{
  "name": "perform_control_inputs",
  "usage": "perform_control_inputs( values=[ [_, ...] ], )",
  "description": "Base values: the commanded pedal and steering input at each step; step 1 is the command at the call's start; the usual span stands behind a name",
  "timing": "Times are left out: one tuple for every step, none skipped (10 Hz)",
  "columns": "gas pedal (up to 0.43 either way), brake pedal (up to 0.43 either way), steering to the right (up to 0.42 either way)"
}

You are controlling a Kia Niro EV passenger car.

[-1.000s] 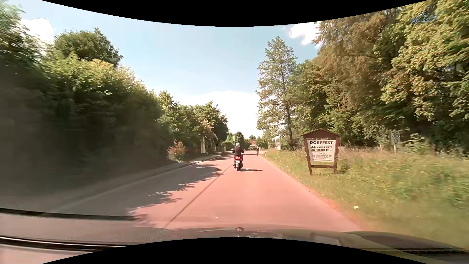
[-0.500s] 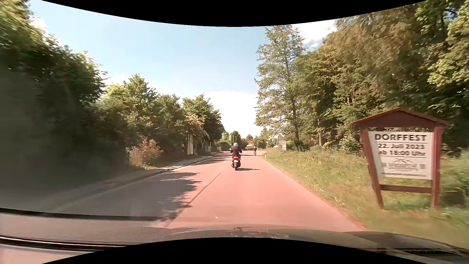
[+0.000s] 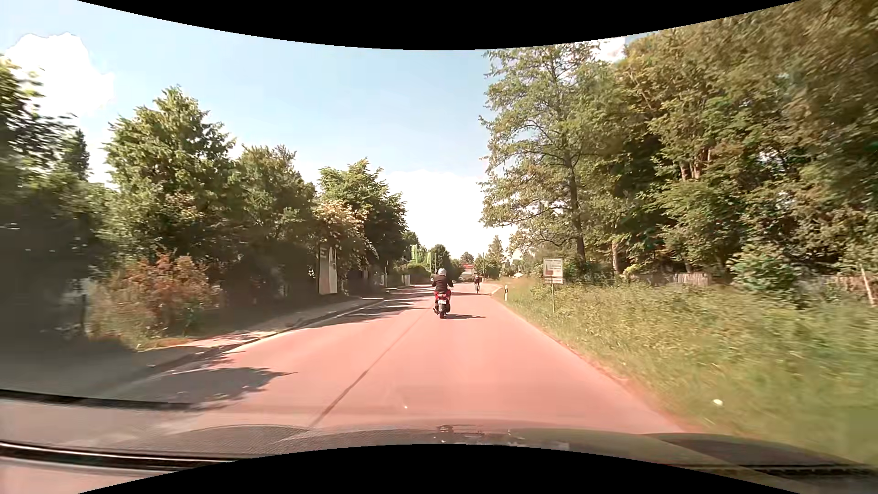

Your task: Follow the waypoints while adhering to traffic rules and regulations

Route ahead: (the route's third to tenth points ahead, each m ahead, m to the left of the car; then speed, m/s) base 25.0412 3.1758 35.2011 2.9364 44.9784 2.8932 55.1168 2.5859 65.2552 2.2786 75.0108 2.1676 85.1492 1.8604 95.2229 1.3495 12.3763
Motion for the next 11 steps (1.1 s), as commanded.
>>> perform_control_inputs(
  values=[
    [0.138, 0.006, -0.003],
    [0.138, 0.006, -0.001],
    [0.138, 0.006, 0.0],
    [0.169, 0.006, 0.001],
    [0.209, 0.006, 0.003],
    [0.22, 0.006, 0.003],
    [0.228, 0.006, 0.003],
    [0.228, 0.006, 0.003],
    [0.248, 0.006, 0.003],
    [0.26, 0.006, 0.003],
    [0.26, 0.006, 0.003]
  ],
)
